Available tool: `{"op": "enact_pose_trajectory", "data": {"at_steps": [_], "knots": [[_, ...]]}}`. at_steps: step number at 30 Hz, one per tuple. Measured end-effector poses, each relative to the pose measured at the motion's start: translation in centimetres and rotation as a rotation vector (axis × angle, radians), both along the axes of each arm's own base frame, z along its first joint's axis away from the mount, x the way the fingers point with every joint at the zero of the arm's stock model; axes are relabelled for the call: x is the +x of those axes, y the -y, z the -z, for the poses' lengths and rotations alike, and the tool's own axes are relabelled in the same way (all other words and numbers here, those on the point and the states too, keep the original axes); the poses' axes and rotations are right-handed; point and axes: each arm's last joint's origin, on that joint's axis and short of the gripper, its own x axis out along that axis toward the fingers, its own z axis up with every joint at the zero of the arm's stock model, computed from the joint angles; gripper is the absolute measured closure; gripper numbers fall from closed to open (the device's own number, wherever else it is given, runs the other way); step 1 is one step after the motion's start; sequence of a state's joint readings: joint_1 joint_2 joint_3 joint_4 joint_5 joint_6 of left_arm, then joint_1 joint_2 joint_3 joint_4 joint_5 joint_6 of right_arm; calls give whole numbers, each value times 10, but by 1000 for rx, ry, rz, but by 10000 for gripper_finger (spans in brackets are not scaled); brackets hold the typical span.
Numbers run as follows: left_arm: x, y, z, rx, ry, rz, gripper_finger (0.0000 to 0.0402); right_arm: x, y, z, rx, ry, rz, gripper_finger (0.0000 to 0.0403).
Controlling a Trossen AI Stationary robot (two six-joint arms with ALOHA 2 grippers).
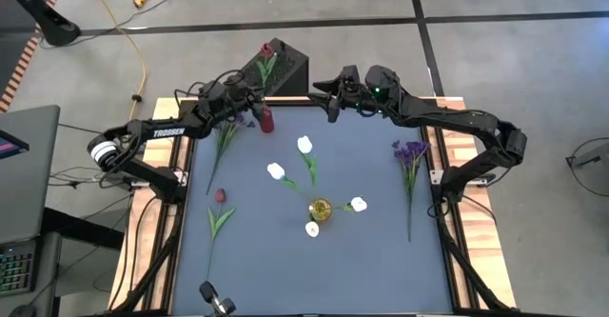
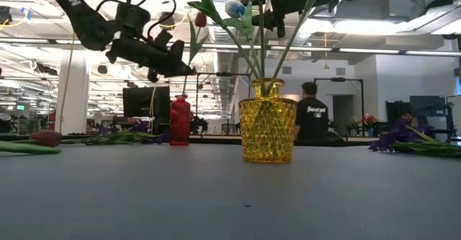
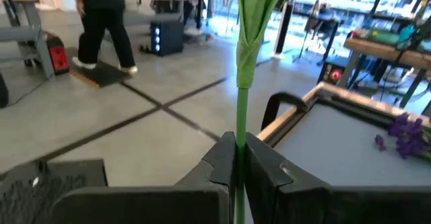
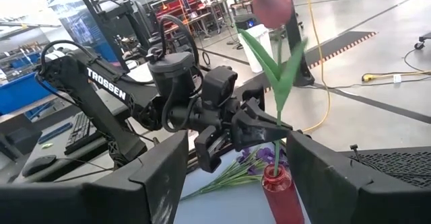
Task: Sort flowers into vase by color
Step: Put the red flower into the red vase
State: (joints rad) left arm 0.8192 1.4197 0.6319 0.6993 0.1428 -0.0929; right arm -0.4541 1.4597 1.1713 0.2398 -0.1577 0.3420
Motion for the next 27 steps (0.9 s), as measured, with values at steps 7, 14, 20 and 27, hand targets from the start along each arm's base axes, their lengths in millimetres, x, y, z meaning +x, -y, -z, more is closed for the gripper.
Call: {"op": "enact_pose_trajectory", "data": {"at_steps": [7, 14, 20, 27], "knots": [[-5, 5, -2, -13, -81, 4, 331, 0, 0, 0, -2, -1, -1, 127], [-17, 17, -8, -55, -182, 6, 283, 0, 0, 0, -9, -3, -2, 127], [-34, 34, -13, -182, -257, -13, 270, 0, 0, 0, -13, -4, -3, 127], [-51, 78, -24, -523, -176, 73, 269, 0, 0, 0, -17, -6, -4, 127]]}}
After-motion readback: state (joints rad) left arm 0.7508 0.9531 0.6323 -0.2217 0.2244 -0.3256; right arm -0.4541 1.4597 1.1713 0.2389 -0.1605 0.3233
